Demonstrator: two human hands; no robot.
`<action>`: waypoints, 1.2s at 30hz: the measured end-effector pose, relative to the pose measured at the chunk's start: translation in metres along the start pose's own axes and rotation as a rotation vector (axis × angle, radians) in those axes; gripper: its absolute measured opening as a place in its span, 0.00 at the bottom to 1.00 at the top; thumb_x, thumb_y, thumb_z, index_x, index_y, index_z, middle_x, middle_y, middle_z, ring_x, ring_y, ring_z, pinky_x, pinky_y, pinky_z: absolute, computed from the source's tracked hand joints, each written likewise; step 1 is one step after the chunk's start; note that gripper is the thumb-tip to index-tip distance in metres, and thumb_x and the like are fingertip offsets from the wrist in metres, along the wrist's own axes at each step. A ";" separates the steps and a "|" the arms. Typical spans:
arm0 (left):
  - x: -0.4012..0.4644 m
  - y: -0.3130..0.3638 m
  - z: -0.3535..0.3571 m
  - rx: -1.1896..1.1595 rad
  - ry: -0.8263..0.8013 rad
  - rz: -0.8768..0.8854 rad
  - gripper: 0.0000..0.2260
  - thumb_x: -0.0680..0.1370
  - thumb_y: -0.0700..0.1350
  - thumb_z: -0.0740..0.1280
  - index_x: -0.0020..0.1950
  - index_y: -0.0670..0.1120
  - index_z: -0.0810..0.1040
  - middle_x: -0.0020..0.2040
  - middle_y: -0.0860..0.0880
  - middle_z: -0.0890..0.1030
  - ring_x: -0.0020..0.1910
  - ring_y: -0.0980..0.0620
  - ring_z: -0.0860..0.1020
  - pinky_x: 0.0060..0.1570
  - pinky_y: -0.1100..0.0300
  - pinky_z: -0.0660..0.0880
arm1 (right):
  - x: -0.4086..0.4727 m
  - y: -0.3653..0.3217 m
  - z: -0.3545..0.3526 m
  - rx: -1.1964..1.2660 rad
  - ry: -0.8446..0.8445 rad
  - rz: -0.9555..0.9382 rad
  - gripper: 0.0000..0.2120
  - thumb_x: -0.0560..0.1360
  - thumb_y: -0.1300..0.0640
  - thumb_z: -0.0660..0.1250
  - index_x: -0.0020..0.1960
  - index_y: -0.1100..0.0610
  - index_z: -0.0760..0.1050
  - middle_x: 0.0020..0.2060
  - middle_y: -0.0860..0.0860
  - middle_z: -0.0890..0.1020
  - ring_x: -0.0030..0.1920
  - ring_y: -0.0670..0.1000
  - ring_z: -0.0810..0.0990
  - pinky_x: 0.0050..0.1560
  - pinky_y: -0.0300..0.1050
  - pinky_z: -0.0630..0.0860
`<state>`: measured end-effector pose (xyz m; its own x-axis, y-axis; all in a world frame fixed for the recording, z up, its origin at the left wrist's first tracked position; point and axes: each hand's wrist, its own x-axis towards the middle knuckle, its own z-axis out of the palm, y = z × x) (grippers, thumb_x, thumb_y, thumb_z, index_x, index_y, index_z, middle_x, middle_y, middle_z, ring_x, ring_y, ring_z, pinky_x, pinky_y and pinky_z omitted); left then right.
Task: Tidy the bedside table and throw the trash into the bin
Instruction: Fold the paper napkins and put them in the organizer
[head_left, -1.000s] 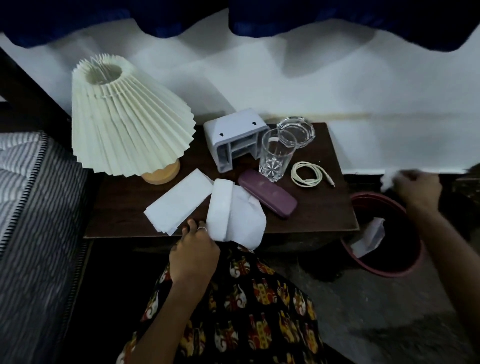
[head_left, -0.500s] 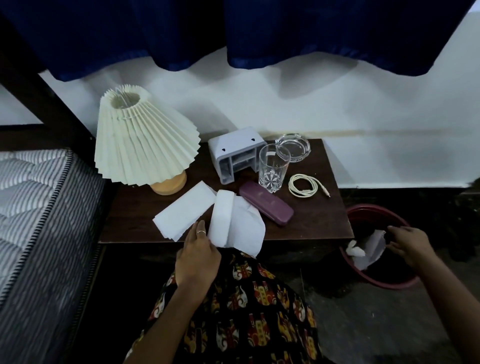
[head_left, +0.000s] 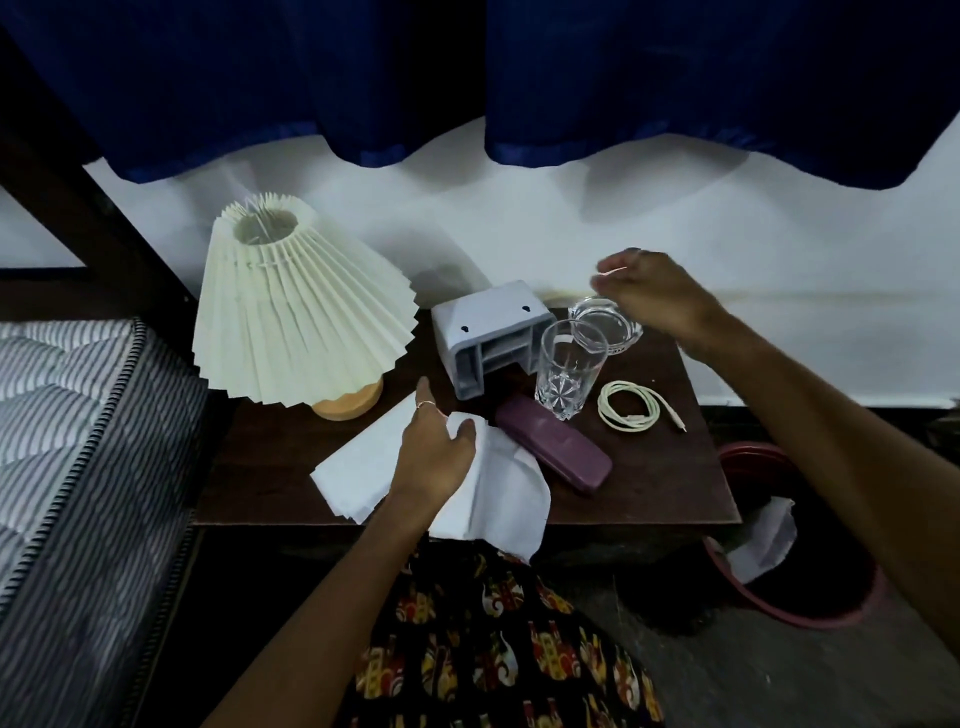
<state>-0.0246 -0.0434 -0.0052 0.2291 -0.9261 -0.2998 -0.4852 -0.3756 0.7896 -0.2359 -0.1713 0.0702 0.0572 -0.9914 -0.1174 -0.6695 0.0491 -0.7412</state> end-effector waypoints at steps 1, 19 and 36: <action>0.006 0.002 0.001 -0.007 -0.010 -0.009 0.34 0.79 0.43 0.61 0.78 0.43 0.44 0.65 0.41 0.75 0.62 0.45 0.74 0.46 0.71 0.63 | 0.007 -0.008 0.007 -0.023 -0.019 0.020 0.16 0.76 0.50 0.64 0.60 0.56 0.76 0.55 0.53 0.81 0.51 0.51 0.79 0.55 0.43 0.73; 0.063 -0.001 0.012 -0.146 -0.053 0.076 0.25 0.75 0.43 0.69 0.71 0.48 0.65 0.54 0.54 0.76 0.57 0.52 0.76 0.45 0.70 0.68 | 0.073 0.001 0.047 -0.032 -0.417 0.378 0.35 0.74 0.30 0.48 0.51 0.58 0.77 0.38 0.52 0.79 0.37 0.47 0.77 0.40 0.41 0.71; 0.095 0.021 0.005 -0.475 0.014 0.088 0.21 0.77 0.47 0.66 0.69 0.53 0.68 0.61 0.54 0.78 0.59 0.56 0.76 0.64 0.56 0.71 | 0.081 0.006 0.049 0.330 -0.299 0.438 0.29 0.76 0.35 0.52 0.48 0.60 0.74 0.45 0.55 0.78 0.45 0.53 0.79 0.36 0.46 0.76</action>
<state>-0.0173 -0.1400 -0.0196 0.2172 -0.9518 -0.2167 -0.0645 -0.2355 0.9697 -0.1992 -0.2456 0.0237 0.0661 -0.7961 -0.6016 -0.4159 0.5260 -0.7418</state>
